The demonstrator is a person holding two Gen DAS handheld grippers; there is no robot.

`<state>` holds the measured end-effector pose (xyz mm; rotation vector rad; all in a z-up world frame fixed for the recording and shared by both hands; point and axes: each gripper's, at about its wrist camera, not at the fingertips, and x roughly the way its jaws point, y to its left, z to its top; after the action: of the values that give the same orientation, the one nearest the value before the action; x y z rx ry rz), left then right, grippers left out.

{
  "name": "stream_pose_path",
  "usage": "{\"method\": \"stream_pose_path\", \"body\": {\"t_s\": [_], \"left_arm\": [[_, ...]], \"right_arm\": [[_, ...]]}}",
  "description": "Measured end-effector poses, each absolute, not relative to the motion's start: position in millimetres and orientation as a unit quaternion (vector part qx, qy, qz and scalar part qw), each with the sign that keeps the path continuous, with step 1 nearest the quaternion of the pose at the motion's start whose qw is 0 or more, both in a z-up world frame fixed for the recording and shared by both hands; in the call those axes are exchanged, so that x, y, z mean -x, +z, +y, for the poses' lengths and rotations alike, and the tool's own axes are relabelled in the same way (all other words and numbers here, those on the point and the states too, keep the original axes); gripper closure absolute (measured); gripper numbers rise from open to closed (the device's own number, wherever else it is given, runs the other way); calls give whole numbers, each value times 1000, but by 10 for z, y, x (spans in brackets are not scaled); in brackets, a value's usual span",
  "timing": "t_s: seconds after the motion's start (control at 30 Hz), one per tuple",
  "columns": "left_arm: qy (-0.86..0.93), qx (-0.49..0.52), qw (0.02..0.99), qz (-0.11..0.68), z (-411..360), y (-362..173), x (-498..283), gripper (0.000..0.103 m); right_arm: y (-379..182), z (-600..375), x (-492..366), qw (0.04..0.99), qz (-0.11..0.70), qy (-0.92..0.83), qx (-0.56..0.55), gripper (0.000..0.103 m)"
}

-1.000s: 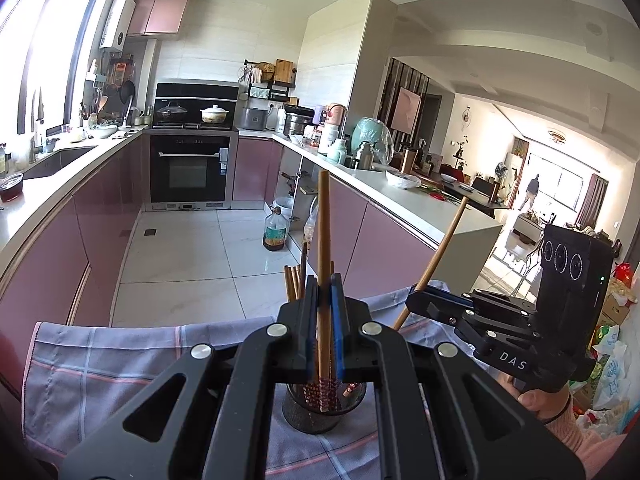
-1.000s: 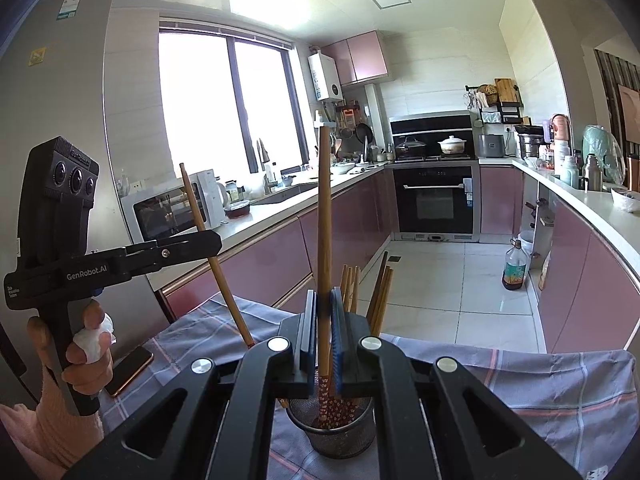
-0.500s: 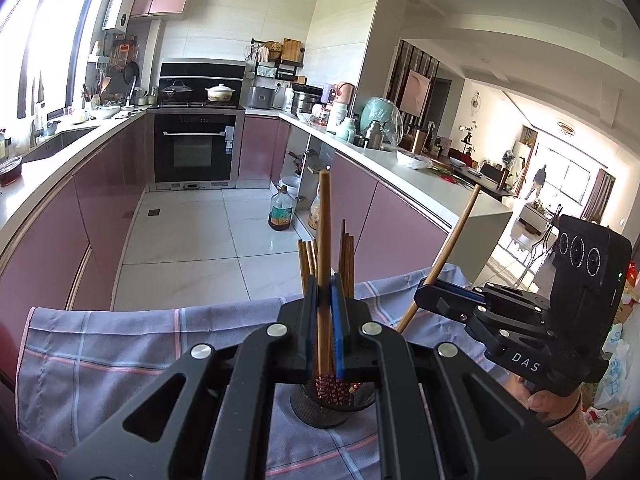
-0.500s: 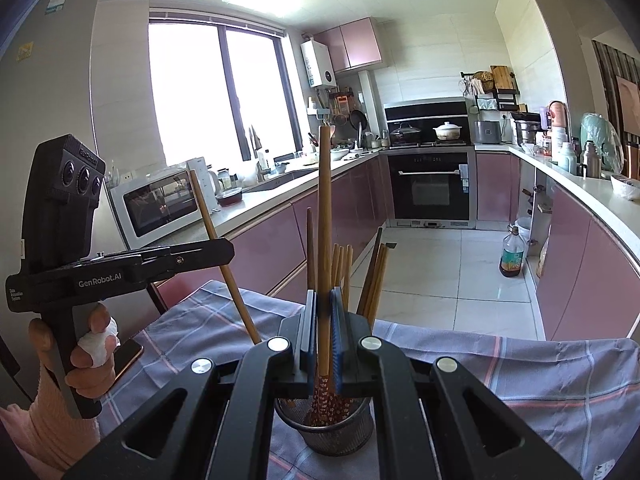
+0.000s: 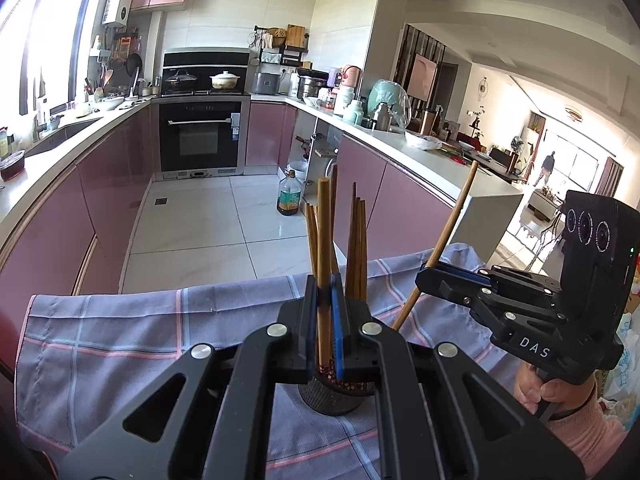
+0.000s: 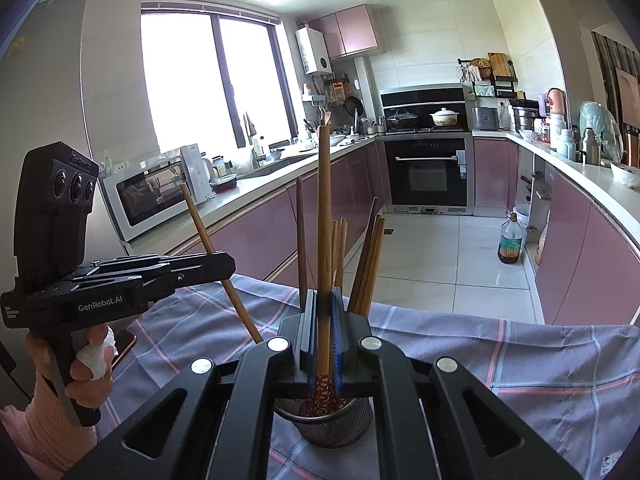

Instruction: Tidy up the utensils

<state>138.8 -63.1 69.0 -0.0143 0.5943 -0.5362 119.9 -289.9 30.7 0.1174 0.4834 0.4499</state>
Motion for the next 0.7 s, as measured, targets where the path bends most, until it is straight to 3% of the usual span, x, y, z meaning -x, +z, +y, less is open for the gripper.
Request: {"method": "stream_pose_path", "body": {"t_s": [0.7], "left_arm": [[-258, -1, 914, 315, -644, 463, -1625, 96]], "right_arm": [[181, -2888, -1290, 939, 259, 220, -57, 97]]}}
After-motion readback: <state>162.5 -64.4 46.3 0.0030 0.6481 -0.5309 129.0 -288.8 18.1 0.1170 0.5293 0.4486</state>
